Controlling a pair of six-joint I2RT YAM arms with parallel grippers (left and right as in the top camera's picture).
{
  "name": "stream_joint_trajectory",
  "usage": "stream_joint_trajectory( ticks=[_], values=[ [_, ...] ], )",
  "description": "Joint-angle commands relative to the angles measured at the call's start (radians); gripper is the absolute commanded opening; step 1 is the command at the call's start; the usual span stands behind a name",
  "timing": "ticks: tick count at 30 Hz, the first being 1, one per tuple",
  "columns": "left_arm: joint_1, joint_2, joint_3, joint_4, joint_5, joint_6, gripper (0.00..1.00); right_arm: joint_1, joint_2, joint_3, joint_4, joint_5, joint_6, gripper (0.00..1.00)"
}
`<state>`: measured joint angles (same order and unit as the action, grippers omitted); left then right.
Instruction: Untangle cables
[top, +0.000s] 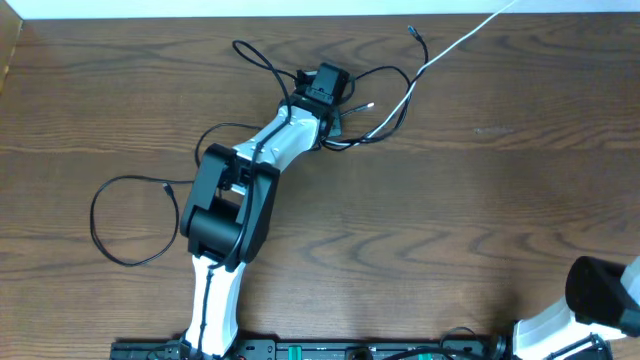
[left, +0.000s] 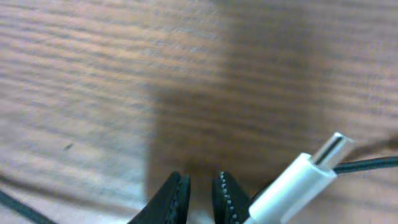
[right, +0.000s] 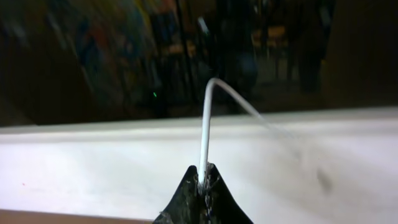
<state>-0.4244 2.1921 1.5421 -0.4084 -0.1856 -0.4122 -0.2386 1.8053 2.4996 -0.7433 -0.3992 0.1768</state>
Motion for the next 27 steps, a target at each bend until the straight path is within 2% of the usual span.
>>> stream_joint_trajectory(
  ticks=[1, 5, 12, 19, 22, 23, 27],
  values=[
    [0.010, -0.119, -0.013, -0.032, 0.002, 0.080, 0.13, -0.005, 0.070, 0.006, -0.021, 0.055, 0.017, 0.01],
    [0.010, -0.247, -0.013, -0.075, 0.115, 0.166, 0.09, -0.005, 0.132, 0.006, -0.061, 0.069, 0.016, 0.01],
    [0.010, -0.457, -0.013, -0.154, 0.284, 0.212, 0.08, -0.005, 0.208, 0.006, -0.176, 0.082, -0.011, 0.01],
    [0.013, -0.577, -0.013, -0.171, 0.422, 0.241, 0.07, 0.001, 0.261, 0.006, -0.325, 0.094, -0.093, 0.15],
    [0.035, -0.594, -0.013, -0.171, 0.544, 0.241, 0.07, 0.006, 0.282, 0.006, -0.392, 0.094, -0.139, 0.24],
    [0.046, -0.594, -0.013, -0.170, 0.597, 0.241, 0.08, 0.008, 0.288, 0.006, -0.412, 0.092, -0.159, 0.29],
    [0.106, -0.591, -0.013, -0.170, 0.818, 0.241, 0.07, 0.012, 0.294, 0.006, -0.481, 0.026, -0.275, 0.67]
  ],
)
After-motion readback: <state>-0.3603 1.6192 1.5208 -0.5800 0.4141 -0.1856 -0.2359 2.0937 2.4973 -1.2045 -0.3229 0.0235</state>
